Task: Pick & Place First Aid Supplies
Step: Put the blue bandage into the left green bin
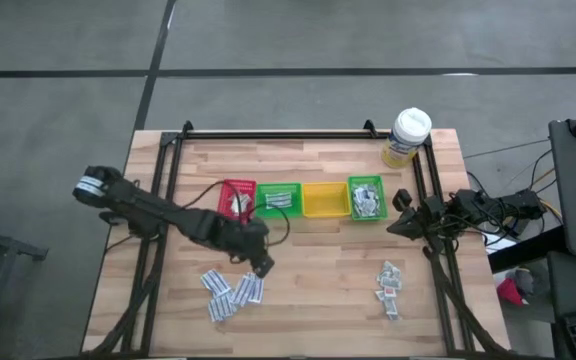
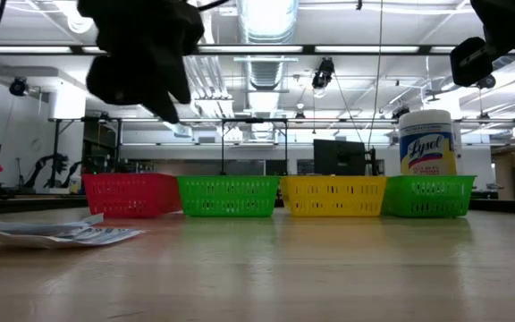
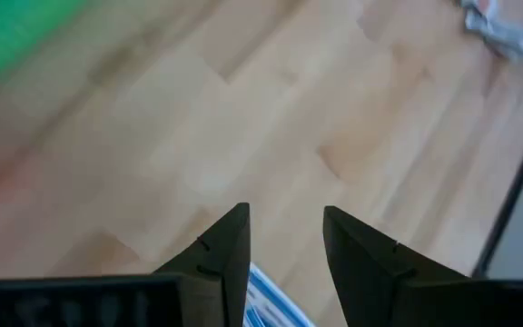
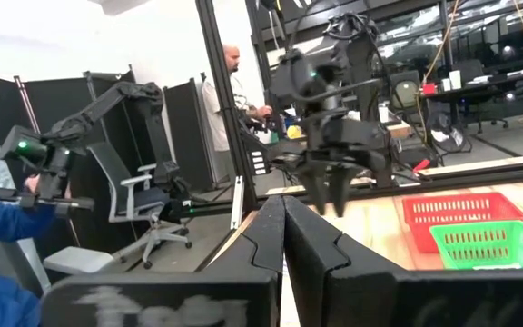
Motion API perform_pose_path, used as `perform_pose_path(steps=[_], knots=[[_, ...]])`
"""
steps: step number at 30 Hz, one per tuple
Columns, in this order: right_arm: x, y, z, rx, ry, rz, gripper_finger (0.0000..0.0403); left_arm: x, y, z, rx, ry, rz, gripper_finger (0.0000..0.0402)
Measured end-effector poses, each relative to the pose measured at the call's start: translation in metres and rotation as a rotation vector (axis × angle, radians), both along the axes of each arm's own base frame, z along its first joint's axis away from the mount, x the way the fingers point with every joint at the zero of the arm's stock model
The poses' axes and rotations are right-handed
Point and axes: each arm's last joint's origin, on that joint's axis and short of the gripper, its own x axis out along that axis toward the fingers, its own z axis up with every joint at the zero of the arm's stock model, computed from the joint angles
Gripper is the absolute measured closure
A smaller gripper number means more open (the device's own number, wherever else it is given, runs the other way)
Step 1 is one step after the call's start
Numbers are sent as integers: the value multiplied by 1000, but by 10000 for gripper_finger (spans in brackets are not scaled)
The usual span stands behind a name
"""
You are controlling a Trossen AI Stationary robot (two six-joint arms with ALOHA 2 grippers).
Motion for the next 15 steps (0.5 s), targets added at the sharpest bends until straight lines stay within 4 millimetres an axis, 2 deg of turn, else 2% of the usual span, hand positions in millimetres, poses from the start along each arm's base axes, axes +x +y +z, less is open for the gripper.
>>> perform_pose_path(steps=[6,15], knots=[[0,0,0,0,0,0,394,-5,-21,-4,20,11,-91,269],[0,0,0,6,2,1,394,-9,-34,-4,59,-1,-199,268]])
